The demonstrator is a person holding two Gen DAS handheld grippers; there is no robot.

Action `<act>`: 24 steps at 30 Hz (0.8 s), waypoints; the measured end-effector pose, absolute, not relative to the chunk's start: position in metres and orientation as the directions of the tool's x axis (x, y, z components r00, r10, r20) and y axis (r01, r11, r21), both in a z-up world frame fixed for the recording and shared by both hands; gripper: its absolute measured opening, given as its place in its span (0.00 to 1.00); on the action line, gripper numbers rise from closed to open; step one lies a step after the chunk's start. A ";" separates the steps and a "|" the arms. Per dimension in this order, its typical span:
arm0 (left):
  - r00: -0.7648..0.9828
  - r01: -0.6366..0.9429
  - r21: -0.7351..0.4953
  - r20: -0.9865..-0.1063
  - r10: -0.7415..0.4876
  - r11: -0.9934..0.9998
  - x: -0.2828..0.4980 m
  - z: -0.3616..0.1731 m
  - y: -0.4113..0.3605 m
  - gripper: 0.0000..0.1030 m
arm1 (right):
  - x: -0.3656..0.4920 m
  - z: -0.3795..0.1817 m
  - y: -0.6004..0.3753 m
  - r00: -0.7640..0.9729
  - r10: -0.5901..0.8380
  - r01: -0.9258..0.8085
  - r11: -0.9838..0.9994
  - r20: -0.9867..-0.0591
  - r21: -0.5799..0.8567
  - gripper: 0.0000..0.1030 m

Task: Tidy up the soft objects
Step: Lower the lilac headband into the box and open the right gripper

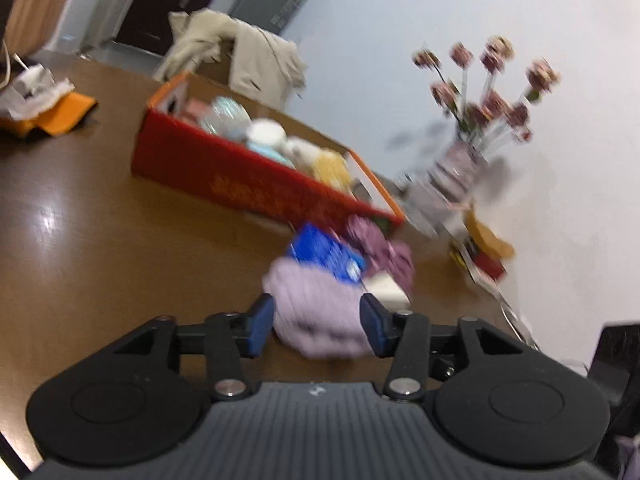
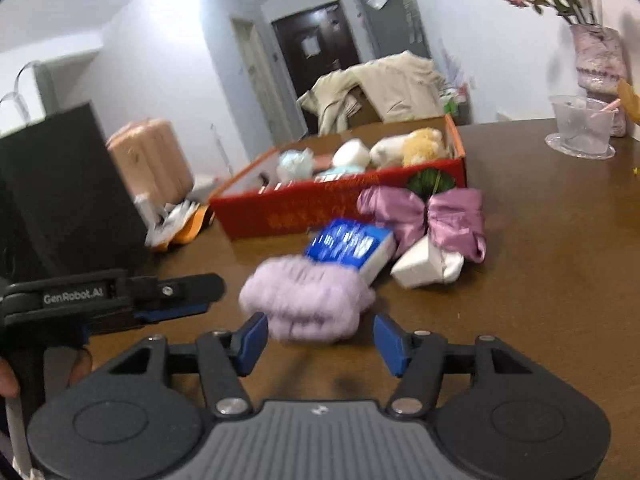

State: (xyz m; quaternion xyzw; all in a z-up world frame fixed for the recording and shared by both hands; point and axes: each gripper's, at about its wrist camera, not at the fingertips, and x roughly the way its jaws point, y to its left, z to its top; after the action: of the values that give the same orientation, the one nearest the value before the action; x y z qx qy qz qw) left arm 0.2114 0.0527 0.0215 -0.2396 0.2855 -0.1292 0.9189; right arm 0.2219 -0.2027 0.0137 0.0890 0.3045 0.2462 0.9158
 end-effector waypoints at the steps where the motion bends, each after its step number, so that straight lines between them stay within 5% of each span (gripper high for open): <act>1: 0.802 0.112 -0.513 -0.459 -0.383 0.851 0.221 0.021 0.052 0.52 | 0.232 0.012 -0.202 0.705 0.500 -0.369 0.865 -0.503 0.341 0.55; 7: 0.745 0.126 -0.516 -0.514 -0.425 0.847 0.250 0.004 0.045 0.49 | 0.271 -0.007 -0.188 0.672 0.492 -0.282 0.861 -0.554 0.423 0.37; 9: 0.736 0.137 -0.507 -0.524 -0.430 0.851 0.247 0.001 0.043 0.24 | 0.268 -0.010 -0.189 0.663 0.504 -0.287 0.854 -0.554 0.433 0.21; 11: 0.739 0.159 -0.511 -0.506 -0.445 0.845 0.238 0.004 0.044 0.21 | 0.259 -0.008 -0.191 0.658 0.511 -0.304 0.853 -0.554 0.425 0.18; 18: 0.785 0.245 -0.553 -0.370 -0.498 0.796 0.275 0.066 0.049 0.20 | 0.276 0.054 -0.200 0.710 0.554 -0.413 0.827 -0.435 0.381 0.17; 21: 0.784 0.215 -0.552 -0.395 -0.479 0.806 0.353 0.089 0.046 0.20 | 0.346 0.083 -0.191 0.736 0.519 -0.433 0.854 -0.434 0.287 0.17; 24: 0.768 0.134 -0.516 -0.485 -0.418 0.846 0.439 0.088 0.040 0.20 | 0.442 0.089 -0.175 0.693 0.494 -0.421 0.869 -0.526 0.261 0.17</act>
State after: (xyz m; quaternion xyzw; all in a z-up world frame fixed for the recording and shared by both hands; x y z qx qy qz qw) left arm 0.4391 0.0396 0.0882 -0.2327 0.3049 -0.1516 0.9110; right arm 0.4421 -0.1748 0.0887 0.0598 0.3027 0.2491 0.9180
